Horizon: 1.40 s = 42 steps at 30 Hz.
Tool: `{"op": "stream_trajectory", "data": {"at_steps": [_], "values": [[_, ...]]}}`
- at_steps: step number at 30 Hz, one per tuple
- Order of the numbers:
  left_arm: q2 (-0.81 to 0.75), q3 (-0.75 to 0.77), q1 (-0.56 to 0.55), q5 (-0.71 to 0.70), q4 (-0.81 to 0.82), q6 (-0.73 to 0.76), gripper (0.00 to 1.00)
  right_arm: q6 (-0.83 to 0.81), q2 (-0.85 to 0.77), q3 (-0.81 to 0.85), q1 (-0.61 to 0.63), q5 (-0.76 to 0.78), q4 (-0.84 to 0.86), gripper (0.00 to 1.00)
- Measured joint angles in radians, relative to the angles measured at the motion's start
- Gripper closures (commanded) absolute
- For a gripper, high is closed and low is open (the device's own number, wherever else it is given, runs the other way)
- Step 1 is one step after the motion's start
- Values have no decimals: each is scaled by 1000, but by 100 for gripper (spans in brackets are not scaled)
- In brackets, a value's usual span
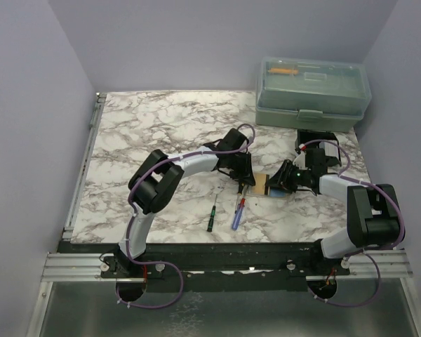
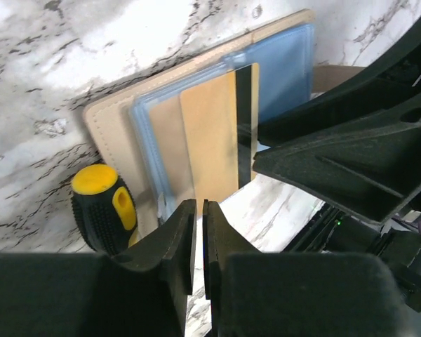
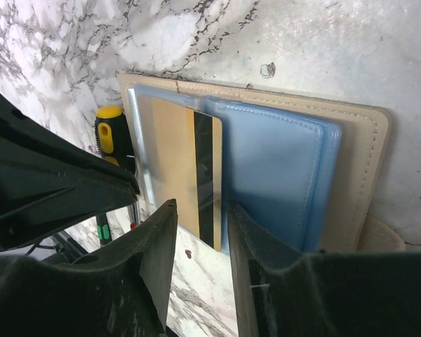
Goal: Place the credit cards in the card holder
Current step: Insert the credit card into the card holder.
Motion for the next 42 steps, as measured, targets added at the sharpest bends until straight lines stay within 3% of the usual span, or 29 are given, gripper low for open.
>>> {"op": "stream_trajectory", "data": {"at_steps": [20,25,34,42], "values": [[17,-25,-2,-64,-13,11,99,-24,63,46,55,-11,21,65],[17,-22,-2,-65,-21,15,99,-26,73,80,98,34,17,57],[13,-20,-5,-69,-22,29,71,-24,58,84,105,79,-7,52],[-5,-24,-13,-102,-26,42,69,-1,5,34,47,87,-8,48]]}}
